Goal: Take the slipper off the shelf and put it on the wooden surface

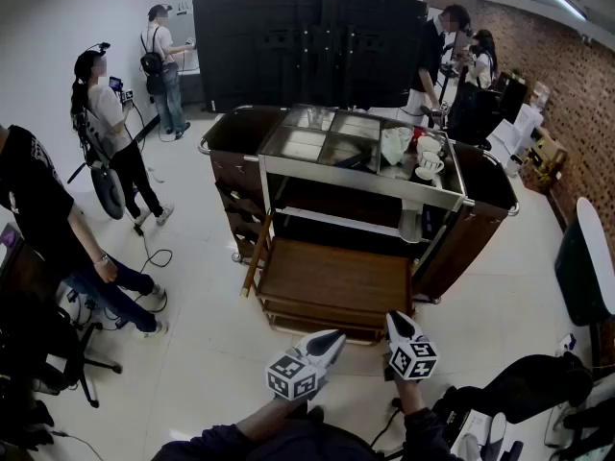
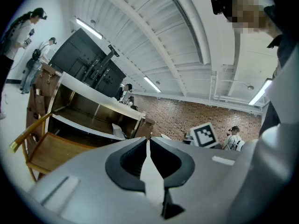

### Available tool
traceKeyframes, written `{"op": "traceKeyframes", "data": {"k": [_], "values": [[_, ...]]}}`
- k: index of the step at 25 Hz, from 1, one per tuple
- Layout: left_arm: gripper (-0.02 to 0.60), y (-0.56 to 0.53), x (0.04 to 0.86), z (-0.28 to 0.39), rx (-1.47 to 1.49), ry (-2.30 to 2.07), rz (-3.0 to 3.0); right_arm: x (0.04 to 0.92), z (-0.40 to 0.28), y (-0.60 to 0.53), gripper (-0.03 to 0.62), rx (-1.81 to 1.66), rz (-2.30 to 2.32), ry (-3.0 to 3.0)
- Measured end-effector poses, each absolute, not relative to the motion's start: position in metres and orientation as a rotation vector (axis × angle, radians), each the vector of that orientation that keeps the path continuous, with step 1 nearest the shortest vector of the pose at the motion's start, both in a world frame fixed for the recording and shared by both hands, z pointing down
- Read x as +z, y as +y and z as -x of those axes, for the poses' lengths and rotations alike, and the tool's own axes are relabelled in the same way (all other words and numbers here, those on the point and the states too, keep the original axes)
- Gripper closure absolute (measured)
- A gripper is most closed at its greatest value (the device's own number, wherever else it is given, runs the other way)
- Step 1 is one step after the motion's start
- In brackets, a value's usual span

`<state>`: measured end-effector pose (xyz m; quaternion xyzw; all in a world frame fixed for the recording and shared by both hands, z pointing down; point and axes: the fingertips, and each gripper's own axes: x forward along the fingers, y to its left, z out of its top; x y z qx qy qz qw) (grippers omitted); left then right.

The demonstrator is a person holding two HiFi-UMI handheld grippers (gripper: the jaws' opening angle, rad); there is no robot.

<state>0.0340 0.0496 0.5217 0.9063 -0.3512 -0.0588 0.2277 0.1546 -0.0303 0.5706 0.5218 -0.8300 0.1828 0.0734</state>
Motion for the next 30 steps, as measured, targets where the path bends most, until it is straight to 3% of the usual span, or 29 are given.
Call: {"op": "traceKeyframes", "data": {"k": [12, 20, 22, 24, 30], "values": [[0.555, -0.109, 0.57, -0.001, -0.108, -1.005, -2.432, 0.656, -0.235, -0.394, 0.494, 0.432, -1.631, -2.102], [0.555, -0.232, 0.603, -0.013, -0.084, -0.87, -2.448, 0.703, -0.317, -0.543, 0.456, 0.474, -1.83, -1.819], [0.555, -0.251, 0.606, -0.014, -0.085, -0.85, -2.451, 0.721, -0.326, -0.554, 0.476, 0.537, -1.825, -1.78], [0.555, -0.263, 0.614, -0.014, -0.069, -0.84, -2.446, 0.734, -0.329, -0.555, 0.588, 0.57, -1.792, -1.761], [0.555, -0.254, 0.622, -0.014, -0.034, -0.824, -2.433, 0.714, -0.306, -0.495, 0.591, 0.517, -1.815, -1.831]]}}
